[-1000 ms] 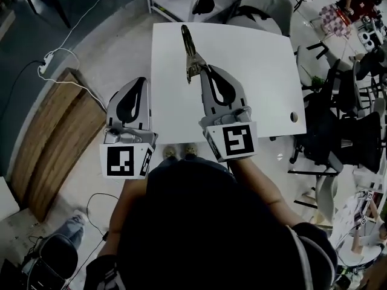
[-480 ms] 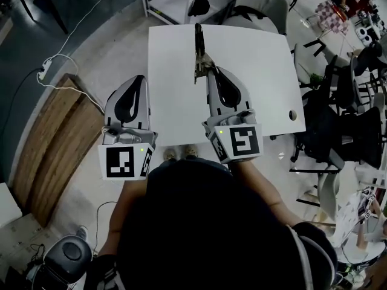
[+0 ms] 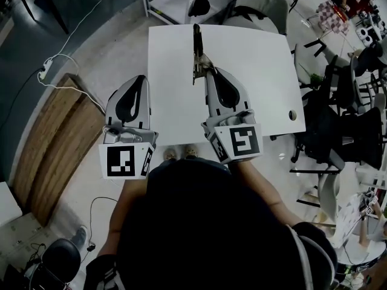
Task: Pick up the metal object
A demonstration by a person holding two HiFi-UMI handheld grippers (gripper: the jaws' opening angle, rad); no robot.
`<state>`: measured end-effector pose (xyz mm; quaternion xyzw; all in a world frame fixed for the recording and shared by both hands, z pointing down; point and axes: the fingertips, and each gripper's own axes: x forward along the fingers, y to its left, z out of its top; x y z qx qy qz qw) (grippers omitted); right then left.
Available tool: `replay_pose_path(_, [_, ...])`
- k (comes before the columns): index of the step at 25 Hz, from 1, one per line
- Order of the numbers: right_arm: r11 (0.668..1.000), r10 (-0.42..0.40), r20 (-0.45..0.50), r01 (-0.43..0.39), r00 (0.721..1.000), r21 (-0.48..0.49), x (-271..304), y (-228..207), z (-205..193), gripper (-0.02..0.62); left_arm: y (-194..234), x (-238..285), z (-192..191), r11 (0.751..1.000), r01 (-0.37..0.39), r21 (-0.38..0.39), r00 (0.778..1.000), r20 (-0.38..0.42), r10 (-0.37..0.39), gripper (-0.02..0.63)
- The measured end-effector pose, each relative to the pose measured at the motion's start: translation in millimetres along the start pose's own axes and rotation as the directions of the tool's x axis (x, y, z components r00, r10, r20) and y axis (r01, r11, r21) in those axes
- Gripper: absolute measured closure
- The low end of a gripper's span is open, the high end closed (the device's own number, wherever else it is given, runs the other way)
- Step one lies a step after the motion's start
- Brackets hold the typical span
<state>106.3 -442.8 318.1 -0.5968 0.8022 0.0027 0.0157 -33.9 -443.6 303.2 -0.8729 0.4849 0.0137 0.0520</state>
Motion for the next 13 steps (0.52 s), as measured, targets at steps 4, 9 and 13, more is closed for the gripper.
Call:
replay_pose_path(4, [1.0,0.001,-0.003,-0.001,1.0,0.005,-3,0,0,0.566,-3,-2,1,1.0,0.003,0.003,1.0,0.0,-0.003,0.583])
replay_pose_path(9, [1.0,0.004,-0.003,-0.004,1.0,0.017,-7,-4,0,0.566,-8,0,2,1.0,0.009,0.005,1.0,-0.003,-0.009,0.583])
replay_pose_path(13, [1.0,-0.004,0.0,0.004,1.0,0.008,-8,-9,2,0.566,-12,2,2,1.0,0.014,0.005,1.0,-0.003,-0.014,0.583])
